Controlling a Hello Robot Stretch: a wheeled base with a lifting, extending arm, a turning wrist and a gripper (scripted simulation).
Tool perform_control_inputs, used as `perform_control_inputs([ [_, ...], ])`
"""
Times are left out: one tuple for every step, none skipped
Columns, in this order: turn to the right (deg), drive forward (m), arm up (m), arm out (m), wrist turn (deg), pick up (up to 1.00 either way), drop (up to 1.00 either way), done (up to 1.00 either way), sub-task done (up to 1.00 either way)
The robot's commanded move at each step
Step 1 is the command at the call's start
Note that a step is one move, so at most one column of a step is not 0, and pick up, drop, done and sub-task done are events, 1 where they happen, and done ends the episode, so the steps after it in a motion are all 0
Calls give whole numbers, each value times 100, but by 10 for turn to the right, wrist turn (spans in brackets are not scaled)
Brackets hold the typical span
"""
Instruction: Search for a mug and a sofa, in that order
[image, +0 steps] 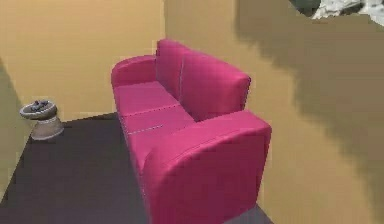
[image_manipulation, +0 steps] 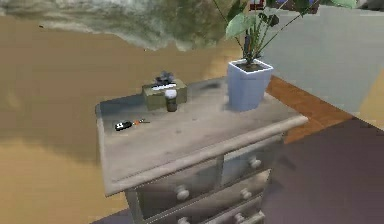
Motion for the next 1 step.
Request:
perform_control_inputs([
  [0, 10, 0, 0, 0, 0, 0, 0, 0],
])
